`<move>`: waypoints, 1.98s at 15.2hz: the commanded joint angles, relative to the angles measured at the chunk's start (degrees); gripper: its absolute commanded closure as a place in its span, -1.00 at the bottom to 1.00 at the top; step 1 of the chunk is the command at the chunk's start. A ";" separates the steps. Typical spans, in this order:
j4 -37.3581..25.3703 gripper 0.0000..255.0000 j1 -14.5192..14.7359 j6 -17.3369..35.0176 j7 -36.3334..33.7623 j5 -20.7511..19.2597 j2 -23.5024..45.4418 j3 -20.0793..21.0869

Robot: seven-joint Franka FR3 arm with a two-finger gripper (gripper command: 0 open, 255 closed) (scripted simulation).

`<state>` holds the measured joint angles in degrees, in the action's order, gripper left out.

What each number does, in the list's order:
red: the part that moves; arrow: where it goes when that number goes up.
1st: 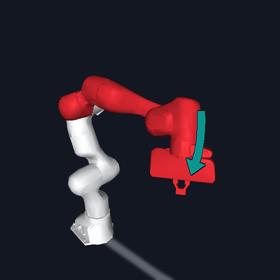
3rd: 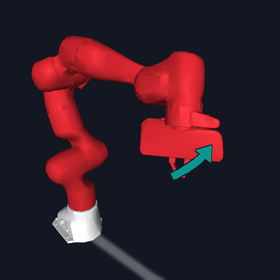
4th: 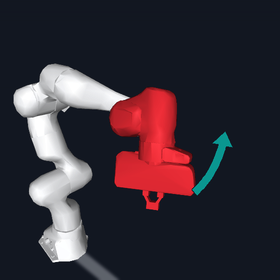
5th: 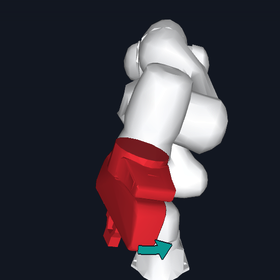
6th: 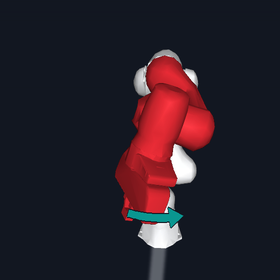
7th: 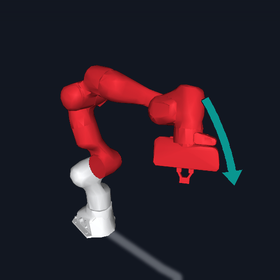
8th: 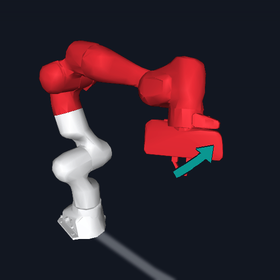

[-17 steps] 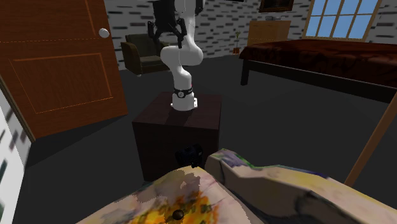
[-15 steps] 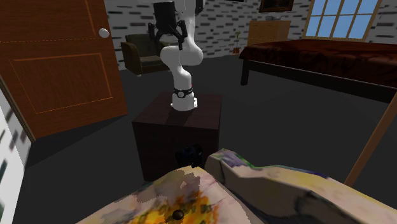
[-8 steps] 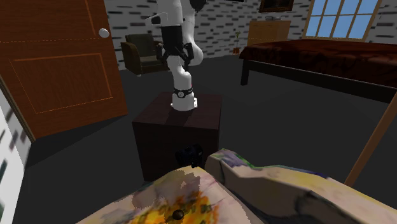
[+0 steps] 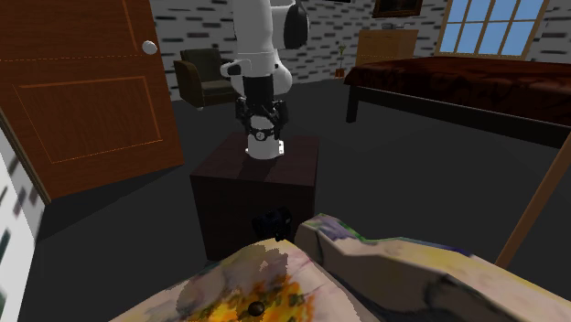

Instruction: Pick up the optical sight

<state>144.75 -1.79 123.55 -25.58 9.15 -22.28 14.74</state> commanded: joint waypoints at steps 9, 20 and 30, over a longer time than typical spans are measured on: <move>-5.85 -1.00 -2.19 17.80 -18.24 -8.58 23.61 5.43; -11.66 -1.00 0.55 27.09 -30.27 -18.90 39.69 2.21; -11.64 1.00 0.83 28.05 -30.73 -19.52 40.67 1.82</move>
<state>133.06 -1.00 151.60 -56.31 -10.38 18.32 16.51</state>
